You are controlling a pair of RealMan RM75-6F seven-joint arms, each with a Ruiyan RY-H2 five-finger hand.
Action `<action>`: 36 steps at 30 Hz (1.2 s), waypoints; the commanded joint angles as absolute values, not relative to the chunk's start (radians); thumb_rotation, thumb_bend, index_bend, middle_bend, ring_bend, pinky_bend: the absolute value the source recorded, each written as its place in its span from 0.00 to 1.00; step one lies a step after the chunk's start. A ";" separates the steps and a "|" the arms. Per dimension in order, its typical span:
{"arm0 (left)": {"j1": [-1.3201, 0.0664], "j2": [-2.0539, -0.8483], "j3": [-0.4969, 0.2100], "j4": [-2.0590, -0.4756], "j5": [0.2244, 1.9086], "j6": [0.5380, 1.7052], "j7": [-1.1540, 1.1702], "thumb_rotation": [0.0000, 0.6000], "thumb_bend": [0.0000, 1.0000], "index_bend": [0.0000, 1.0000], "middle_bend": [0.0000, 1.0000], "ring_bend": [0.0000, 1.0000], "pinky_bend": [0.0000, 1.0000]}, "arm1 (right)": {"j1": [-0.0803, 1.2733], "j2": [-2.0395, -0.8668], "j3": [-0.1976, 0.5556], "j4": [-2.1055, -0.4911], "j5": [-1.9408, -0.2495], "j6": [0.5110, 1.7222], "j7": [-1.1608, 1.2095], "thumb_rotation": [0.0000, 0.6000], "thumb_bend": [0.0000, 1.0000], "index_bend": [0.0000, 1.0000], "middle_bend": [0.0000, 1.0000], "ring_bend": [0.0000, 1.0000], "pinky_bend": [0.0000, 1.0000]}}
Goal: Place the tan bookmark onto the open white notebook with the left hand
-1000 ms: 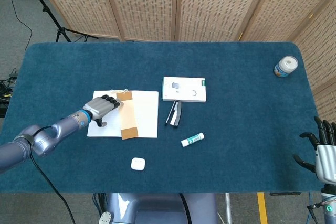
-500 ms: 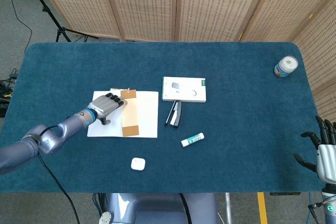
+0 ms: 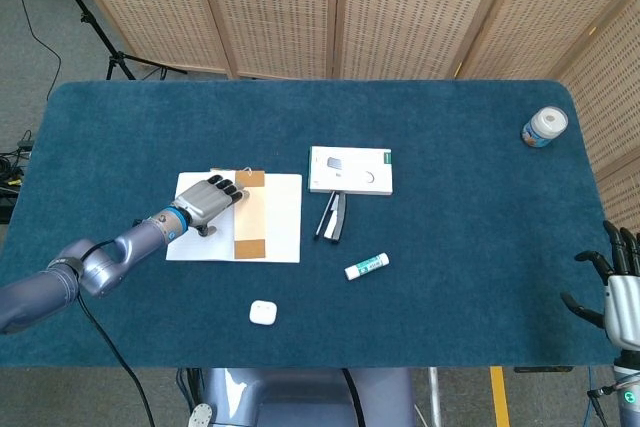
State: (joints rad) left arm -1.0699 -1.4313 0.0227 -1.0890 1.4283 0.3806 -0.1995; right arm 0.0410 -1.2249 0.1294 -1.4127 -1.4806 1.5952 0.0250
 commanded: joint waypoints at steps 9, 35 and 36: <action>-1.059 -1.440 0.018 -1.074 1.421 0.396 -0.191 1.00 0.36 0.03 0.06 0.00 0.06 | 0.041 -1.226 0.127 -1.415 -1.484 1.595 0.018 1.00 0.13 0.38 0.06 0.00 0.00; -0.737 -1.213 -0.071 -1.467 1.305 0.984 -0.091 1.00 0.34 0.03 0.06 0.00 0.06 | 0.043 -1.218 0.117 -1.431 -1.499 1.589 0.038 1.00 0.13 0.38 0.06 0.00 0.00; -0.693 -1.199 -0.061 -1.507 1.309 1.048 -0.078 1.00 0.34 0.03 0.06 0.00 0.06 | 0.043 -1.217 0.117 -1.432 -1.499 1.589 0.039 1.00 0.13 0.38 0.06 0.00 0.00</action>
